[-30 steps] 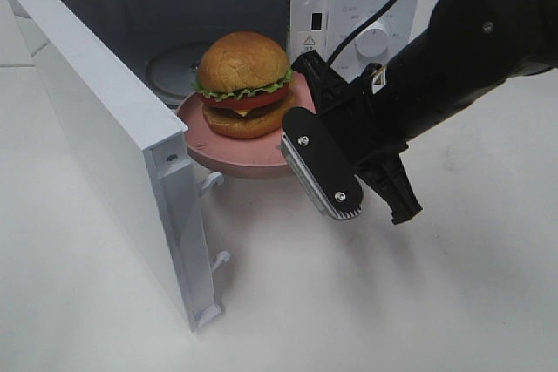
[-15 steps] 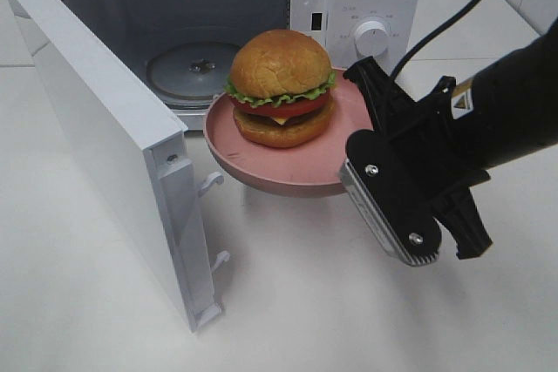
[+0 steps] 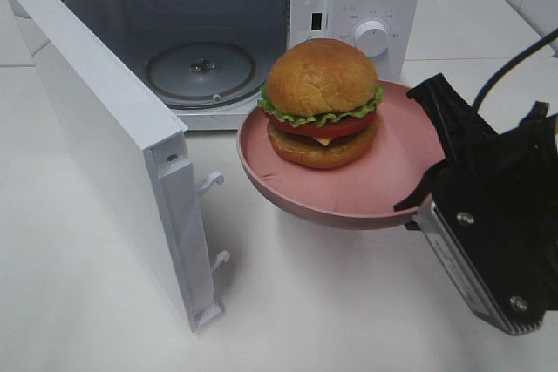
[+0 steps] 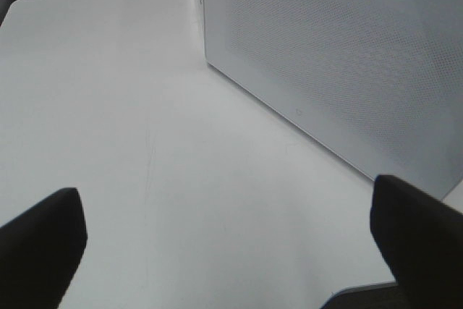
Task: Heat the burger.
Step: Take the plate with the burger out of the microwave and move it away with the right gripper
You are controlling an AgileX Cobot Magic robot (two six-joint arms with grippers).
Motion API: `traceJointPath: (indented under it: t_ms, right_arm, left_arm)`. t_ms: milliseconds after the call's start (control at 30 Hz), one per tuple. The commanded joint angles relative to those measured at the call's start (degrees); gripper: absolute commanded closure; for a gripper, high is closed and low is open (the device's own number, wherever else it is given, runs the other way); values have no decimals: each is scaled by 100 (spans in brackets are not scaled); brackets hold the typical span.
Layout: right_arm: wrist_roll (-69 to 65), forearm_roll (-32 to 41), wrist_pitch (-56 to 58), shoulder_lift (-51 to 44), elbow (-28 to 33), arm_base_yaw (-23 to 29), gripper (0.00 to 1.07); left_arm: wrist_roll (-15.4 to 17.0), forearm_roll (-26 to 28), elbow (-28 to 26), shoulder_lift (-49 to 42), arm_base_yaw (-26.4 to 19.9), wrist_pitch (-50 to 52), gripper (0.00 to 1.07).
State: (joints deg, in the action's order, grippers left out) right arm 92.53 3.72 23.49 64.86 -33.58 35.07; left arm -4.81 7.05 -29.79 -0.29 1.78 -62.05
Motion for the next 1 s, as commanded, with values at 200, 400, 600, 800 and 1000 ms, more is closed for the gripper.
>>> traceJointPath:
  t_ms: [200,400,600,800,1000]
  right_arm:
    - [-991,-596,344,-1100,441,-23,107]
    - [-1197,-619,1077,-1759,527,-23,107]
    - [-2206,-1409,1748,-2229,567,-23,107]
    - [-3501,-2246,2080,-2269,567,-23,107]
    - [-4486,-2727,2080,-2269,567,-23,107]
  left_arm:
    - [-6,57,23,-40,-23,74,7]
    - [-6,57,23,-40,-23,74,7]
    - [-6,57,23,-40,-23,74,7]
    - [-6,57,23,-40,-23,74,7]
    - [-6,57,23,-40,-23,74,7]
